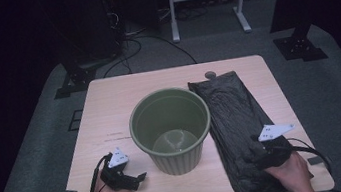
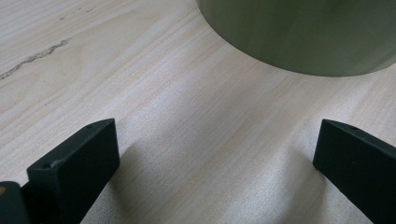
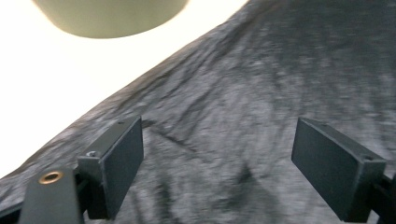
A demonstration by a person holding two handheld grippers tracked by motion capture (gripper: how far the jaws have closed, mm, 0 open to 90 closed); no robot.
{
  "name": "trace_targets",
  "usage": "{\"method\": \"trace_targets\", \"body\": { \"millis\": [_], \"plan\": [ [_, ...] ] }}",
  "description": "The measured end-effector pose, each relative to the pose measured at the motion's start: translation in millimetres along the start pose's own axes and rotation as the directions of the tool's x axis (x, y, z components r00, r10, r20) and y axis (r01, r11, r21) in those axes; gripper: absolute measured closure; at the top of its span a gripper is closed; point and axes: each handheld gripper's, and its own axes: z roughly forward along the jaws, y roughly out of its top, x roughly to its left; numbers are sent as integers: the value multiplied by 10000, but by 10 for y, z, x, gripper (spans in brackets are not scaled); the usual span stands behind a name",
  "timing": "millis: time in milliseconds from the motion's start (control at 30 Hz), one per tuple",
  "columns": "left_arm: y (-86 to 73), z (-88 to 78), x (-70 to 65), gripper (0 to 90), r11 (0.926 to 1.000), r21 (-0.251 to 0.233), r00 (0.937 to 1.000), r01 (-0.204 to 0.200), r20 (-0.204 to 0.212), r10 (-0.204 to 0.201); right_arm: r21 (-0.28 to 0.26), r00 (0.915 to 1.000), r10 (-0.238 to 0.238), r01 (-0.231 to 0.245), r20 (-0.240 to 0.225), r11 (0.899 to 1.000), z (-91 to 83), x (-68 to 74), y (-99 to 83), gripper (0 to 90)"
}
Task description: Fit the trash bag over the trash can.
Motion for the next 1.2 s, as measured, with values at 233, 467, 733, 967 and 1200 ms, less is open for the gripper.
{"method": "trace_targets", "body": {
  "millis": [233,467,733,967,1200],
  "plan": [
    [0,0,0,0,10000,4,10000,0,-1,0,-138,9972,394,-386,630,9992,-42,-252,128,152],
    [0,0,0,0,10000,1,10000,0,0,0,100,9850,613,-637,1611,9979,-5,-539,171,152],
    [0,0,0,0,10000,4,10000,0,-1,0,282,9716,1314,-1395,1967,9898,96,-874,83,133],
    [0,0,0,0,10000,4,10000,1,-1,-1,514,9639,1711,-1851,2039,9814,218,-1062,49,98],
    [0,0,-1,0,10000,1,10000,-25,20,25,797,9662,1856,-2022,1786,9761,329,-1087,19,69]
  ]
}}
